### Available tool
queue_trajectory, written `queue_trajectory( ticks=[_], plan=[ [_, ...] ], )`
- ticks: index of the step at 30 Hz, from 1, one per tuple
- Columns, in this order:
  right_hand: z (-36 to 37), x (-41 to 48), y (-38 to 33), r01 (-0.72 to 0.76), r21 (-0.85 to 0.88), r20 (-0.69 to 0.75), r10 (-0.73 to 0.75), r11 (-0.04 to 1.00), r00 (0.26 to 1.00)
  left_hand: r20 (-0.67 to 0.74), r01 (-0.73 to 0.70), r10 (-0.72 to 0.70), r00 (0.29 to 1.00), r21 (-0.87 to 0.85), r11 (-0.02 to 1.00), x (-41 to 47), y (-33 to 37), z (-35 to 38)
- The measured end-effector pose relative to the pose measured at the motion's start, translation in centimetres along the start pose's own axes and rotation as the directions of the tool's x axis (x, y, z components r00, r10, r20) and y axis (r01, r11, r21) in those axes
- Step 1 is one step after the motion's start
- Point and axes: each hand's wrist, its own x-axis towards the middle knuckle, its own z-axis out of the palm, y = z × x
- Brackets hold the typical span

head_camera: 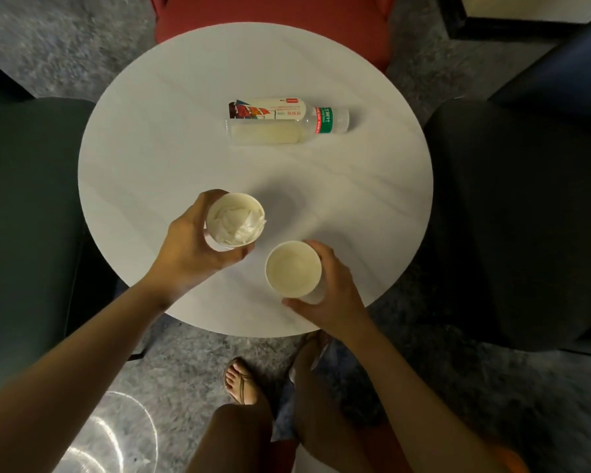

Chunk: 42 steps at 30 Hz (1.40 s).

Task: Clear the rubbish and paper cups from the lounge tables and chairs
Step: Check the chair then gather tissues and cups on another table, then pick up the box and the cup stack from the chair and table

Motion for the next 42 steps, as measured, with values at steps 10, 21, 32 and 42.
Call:
queue_trajectory(
  ticks=[10,21,32,42],
  plan=[
    [-1.6,3.4,-2.0,0.028,-0.09,-0.223,-0.048,0.996,0.974,-0.079,0.008,-0.018,0.997,-0.128,0.992,0.8,3.4,-2.0],
    [-2.0,11.0,-3.7,0.175,-0.079,-0.306,-0.191,0.981,0.933,0.02,-0.009,0.014,1.0,-0.226,0.974,6.1,8.2,-1.1],
    [-0.3,17.0,-3.8,0.236,0.074,-0.078,-0.23,0.969,0.97,-0.004,0.163,-0.165,0.986,-0.148,0.976,8.8,4.3,-0.6],
    [7.3,18.7,-8.5,0.305,0.144,0.169,-0.327,0.942,0.93,-0.286,0.256,-0.257,0.923,-0.042,0.966,5.1,0.1,-6.7]
  ],
)
